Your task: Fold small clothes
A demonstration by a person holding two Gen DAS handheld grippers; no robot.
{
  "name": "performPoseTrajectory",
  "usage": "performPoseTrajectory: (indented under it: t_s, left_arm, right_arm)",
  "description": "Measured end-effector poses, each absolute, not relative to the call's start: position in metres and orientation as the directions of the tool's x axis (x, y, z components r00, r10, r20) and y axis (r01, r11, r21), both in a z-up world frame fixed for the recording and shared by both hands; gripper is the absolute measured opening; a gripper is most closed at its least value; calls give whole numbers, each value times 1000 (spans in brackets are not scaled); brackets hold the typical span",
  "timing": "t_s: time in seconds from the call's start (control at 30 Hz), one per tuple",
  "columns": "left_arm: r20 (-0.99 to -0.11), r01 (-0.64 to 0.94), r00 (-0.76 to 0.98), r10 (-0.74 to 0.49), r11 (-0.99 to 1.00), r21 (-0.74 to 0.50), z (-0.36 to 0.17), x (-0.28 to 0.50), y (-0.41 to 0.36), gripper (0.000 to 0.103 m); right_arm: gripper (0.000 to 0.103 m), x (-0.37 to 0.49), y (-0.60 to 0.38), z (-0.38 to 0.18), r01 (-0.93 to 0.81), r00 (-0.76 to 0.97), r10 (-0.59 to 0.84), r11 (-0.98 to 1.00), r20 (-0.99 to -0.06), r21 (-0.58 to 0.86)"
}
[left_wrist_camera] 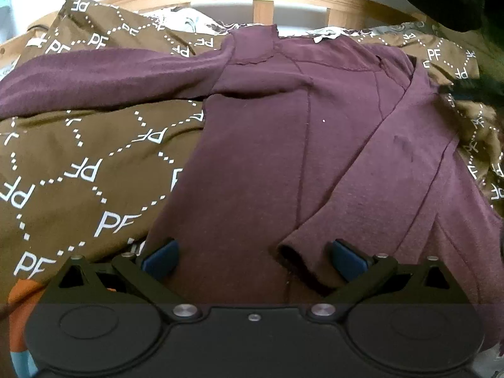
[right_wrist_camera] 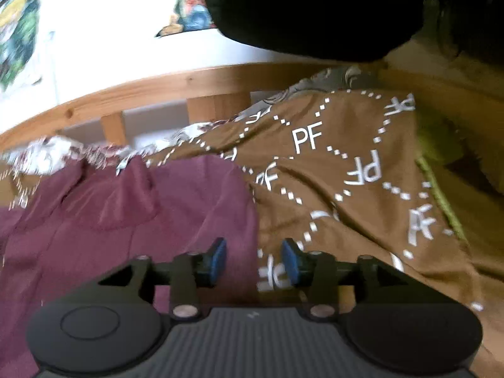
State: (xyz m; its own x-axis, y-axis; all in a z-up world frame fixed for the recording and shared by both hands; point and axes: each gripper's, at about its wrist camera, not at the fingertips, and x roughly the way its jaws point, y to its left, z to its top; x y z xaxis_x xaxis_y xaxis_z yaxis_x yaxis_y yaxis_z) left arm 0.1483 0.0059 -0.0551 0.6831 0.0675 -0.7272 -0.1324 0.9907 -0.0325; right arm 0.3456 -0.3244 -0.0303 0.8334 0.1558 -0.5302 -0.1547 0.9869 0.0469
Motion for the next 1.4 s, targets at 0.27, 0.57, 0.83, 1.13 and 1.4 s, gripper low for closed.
performPoseTrajectory:
  t_s: [0.27,0.57,0.83,1.13,1.4]
  left_arm:
    - [-742,-151,667,68,988,-44,-50,149,10,102]
    - [-636,-358,725,265,933,-19,-3,121,86,102]
    - [-502,-607,703,504,793,-56,48,92,205,102]
    - [-548,-770,594,589,615,-173,49,83,303,100]
    - [-575,-775,596,560,589,-230,41,100,316,63]
  right_arm:
    - [66,311,-298,-55,-117,831,-43,961,-554,-251]
    - [99,248,-285,-8,-168,879,95,979,-466,-116]
    - [103,168,-245,6,-310,871,305,949,-385,51]
    - [103,143,-200,-17,-379,820,376,922,-431,83]
    - [103,147,-200,-31,-335,805,348,935,-480,117]
